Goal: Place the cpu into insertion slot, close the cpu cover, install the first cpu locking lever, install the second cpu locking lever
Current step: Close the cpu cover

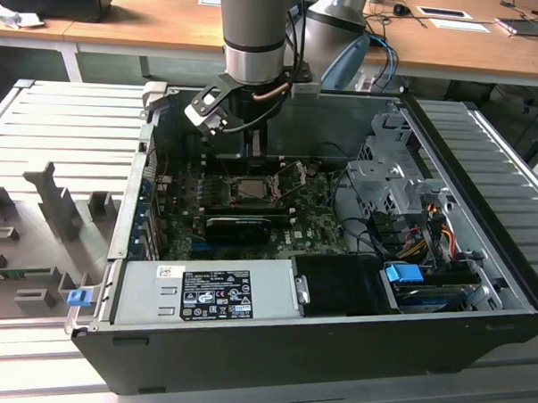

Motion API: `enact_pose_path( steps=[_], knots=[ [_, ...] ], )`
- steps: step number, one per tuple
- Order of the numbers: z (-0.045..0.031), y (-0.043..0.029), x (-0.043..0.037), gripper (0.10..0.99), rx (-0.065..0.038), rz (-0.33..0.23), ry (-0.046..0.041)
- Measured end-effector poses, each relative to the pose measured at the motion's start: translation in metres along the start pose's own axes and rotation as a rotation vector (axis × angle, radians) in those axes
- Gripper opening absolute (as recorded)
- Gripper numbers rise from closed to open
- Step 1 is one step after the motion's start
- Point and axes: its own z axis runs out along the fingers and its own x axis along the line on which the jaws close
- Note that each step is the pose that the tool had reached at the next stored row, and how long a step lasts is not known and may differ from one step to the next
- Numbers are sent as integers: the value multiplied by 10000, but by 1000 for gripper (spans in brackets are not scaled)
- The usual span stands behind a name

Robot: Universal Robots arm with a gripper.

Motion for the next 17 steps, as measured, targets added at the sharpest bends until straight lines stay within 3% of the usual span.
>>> enact_pose_path(
  steps=[17],
  knots=[
    [-51,4,1,106,4,0,0]
  ],
)
